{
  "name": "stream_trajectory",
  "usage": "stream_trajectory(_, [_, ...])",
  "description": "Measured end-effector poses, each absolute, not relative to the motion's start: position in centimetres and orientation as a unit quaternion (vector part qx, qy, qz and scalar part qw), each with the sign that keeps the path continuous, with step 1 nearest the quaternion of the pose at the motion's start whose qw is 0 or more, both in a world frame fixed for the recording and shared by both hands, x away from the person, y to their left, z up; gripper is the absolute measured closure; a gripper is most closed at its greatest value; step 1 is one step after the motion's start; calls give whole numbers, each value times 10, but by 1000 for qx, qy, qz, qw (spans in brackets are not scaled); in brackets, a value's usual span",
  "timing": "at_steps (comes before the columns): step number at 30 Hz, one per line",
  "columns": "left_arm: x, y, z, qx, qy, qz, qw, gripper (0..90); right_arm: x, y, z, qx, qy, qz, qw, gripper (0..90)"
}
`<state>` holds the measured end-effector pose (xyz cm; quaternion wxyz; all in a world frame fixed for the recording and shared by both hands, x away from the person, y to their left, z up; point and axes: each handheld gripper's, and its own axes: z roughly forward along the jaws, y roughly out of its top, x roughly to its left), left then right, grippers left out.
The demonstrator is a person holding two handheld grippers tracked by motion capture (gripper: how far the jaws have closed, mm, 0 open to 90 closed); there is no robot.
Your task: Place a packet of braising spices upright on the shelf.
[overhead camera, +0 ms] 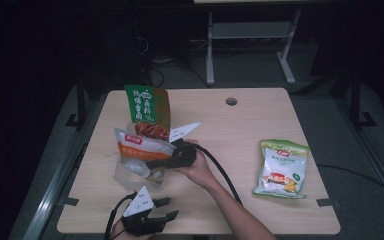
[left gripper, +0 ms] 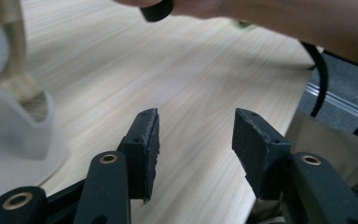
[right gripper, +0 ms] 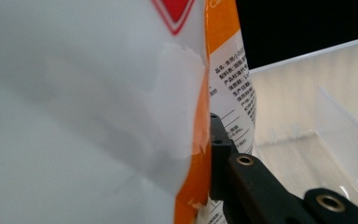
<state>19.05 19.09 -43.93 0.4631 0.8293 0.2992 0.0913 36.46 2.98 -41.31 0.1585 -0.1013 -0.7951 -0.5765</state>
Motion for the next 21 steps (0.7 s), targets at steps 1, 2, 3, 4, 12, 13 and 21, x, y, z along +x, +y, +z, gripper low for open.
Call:
stream_trajectory(1, [191, 192, -440, 830, 300, 93, 461, 507, 366, 30, -413, -95, -796, -574, 167, 898])
stream_trajectory(2, [192, 192, -440, 829, 302, 98, 460, 508, 367, 31, -413, -96, -801, -566, 170, 898])
stream_trajectory(3, [193, 193, -440, 830, 302, 98, 459, 510, 368, 32, -413, -89, -808, -556, 171, 898])
stream_trajectory(4, [194, 194, -440, 830, 303, 100, 458, 511, 369, 33, -414, -88, -812, -549, 174, 898])
stream_trajectory(12, [196, 196, -441, 830, 306, 106, 454, 514, 371, 44, -424, -94, -853, -487, 164, 899])
stream_trajectory(13, [196, 196, -441, 831, 305, 106, 453, 514, 369, 45, -424, -98, -860, -477, 156, 899])
stream_trajectory(21, [195, 191, -441, 832, 299, 104, 455, 514, 365, 49, -420, -114, -874, -457, 120, 899])
